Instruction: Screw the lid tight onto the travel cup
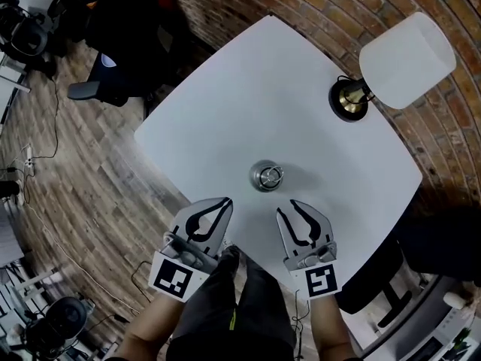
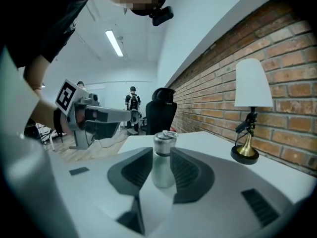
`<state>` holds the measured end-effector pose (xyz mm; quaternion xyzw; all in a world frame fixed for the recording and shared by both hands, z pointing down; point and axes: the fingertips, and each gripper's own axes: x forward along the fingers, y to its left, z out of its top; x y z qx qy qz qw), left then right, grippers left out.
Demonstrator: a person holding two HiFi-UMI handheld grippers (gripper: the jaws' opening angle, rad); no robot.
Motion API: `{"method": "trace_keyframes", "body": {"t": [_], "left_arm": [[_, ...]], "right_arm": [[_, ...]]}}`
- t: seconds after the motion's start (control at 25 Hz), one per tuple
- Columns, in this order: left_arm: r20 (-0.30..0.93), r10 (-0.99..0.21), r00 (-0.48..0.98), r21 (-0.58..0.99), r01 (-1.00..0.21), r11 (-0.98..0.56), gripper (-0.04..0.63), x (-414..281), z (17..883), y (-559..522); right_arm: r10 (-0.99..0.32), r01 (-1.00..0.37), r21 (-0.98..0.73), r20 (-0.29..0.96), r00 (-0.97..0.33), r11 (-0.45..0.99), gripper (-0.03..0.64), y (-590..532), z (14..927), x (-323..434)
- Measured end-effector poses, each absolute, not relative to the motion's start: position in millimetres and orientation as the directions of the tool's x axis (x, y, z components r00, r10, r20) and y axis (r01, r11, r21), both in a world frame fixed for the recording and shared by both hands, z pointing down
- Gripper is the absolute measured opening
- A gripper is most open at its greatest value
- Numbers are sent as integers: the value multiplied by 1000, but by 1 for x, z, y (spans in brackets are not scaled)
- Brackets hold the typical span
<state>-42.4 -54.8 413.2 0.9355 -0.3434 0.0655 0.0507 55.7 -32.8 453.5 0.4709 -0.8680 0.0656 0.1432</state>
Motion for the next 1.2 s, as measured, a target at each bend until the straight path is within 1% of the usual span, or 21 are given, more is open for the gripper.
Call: {"method": "trace_keyframes", "body": {"t": [0.12, 0.32, 0.52, 0.56, 0.64, 0.68, 1.0, 1.2], "left_arm": [[156, -623, 767, 53, -636, -770, 26, -35, 425, -60], [134, -593, 794, 61, -604, -795, 26, -20, 436, -69], [113, -572, 812, 70, -581, -811, 29, -7, 442, -71], [114, -568, 815, 73, -577, -814, 38, -5, 443, -71], [123, -561, 818, 79, -572, -817, 104, -2, 446, -72], [128, -559, 819, 83, -571, -817, 118, -1, 448, -74], [113, -522, 845, 89, -532, -842, 195, 14, 453, -78], [117, -503, 856, 43, -510, -859, 232, 21, 455, -85]], "right_arm": [[-785, -824, 17, 317, -532, 566, 166, -40, 469, 54], [-768, -809, 5, 317, -556, 588, 231, -55, 490, 49], [-755, -789, 9, 299, -584, 614, 265, -66, 501, 42], [-755, -790, 7, 299, -583, 613, 273, -67, 503, 42], [-757, -793, -2, 296, -582, 609, 291, -71, 507, 41], [-758, -794, -6, 293, -583, 608, 296, -73, 507, 40], [-746, -782, -21, 284, -602, 623, 326, -81, 518, 30], [-741, -782, -20, 308, -597, 623, 330, -88, 525, 27]]}}
